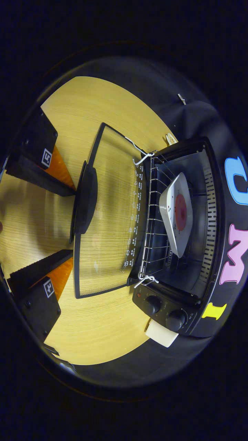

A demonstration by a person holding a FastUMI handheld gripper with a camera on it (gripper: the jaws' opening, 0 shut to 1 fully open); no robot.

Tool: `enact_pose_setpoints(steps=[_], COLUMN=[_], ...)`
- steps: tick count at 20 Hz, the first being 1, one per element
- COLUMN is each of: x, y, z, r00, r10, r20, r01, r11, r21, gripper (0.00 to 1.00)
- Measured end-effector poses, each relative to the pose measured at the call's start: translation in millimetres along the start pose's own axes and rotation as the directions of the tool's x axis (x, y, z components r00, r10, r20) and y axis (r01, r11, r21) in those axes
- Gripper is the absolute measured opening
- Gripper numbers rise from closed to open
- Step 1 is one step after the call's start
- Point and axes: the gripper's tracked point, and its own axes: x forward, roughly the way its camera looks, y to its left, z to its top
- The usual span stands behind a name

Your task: Open the toaster oven, put the food inside, and close the toaster oven door.

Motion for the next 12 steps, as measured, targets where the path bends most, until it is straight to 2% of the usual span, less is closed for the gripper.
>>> enact_pose_setpoints(steps=[5, 12], x=[-5.4, -40.1], y=[1.8, 0.4], z=[3.4, 38.6], r00=[1.000, 0.991], r10=[0.009, 0.058], r20=[0.014, 0.122], r01=[-0.009, -0.050], r11=[1.000, 0.996], r21=[-0.009, -0.070], gripper=[1.00, 1.00])
